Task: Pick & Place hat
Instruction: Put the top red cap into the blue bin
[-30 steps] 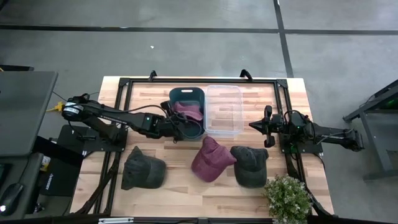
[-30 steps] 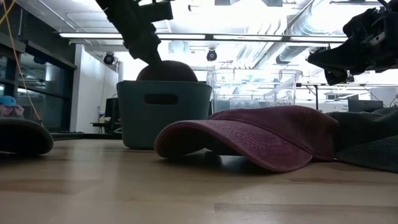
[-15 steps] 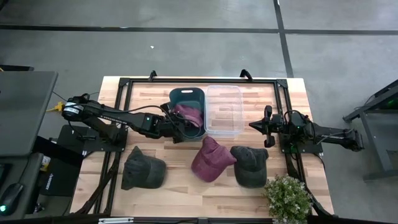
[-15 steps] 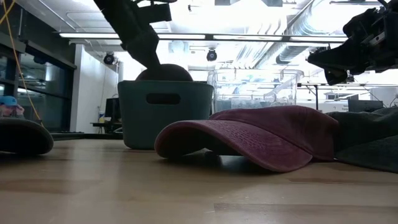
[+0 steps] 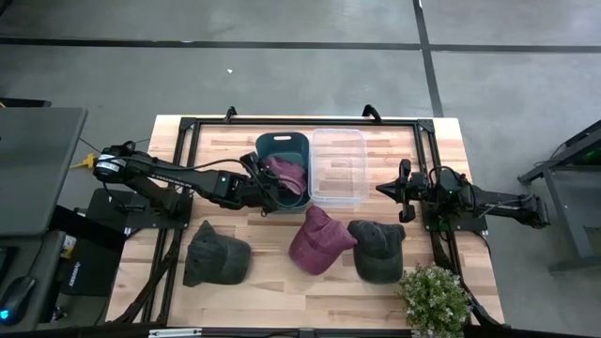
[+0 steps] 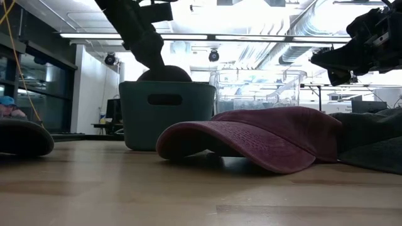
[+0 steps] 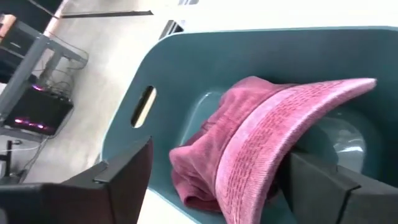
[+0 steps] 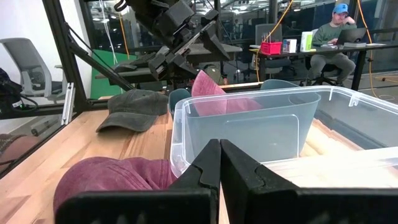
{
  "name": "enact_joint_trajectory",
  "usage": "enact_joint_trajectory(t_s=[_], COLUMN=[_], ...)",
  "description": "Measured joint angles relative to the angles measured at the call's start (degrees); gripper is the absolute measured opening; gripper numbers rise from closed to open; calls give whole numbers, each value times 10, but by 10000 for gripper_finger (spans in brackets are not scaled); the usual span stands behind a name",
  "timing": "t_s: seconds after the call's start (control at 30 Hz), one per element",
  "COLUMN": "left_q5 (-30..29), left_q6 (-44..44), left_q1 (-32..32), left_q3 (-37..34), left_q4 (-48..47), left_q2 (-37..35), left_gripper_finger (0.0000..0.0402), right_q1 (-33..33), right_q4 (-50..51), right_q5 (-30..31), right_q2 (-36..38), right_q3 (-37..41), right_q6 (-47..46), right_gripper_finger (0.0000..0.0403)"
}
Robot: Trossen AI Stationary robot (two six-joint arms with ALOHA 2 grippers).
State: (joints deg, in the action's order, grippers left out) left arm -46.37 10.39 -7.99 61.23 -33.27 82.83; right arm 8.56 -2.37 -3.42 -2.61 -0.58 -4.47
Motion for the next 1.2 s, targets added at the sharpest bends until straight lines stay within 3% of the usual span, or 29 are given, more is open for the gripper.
enact_joint_trajectory(t_s=[0.27, 0.77, 0.93, 1.2], left_q5=[50, 43, 90, 121], left_q6=[15, 36, 36, 52], left_q1=[-31, -53, -32, -9], left_q3=[0, 55, 56, 56], left_q4=[-3, -64, -71, -74], left_q2=[-8, -33, -33, -33], left_gripper_finger=[315, 303, 227, 19], right_q1=[0, 0, 0, 0], right_q4=[0, 0, 0, 0], right_q5=[0, 0, 0, 0], right_q2=[0, 0, 0, 0], right_q3=[0, 0, 0, 0], right_q6=[0, 0, 0, 0], right_gripper_finger=[0, 0, 0, 0])
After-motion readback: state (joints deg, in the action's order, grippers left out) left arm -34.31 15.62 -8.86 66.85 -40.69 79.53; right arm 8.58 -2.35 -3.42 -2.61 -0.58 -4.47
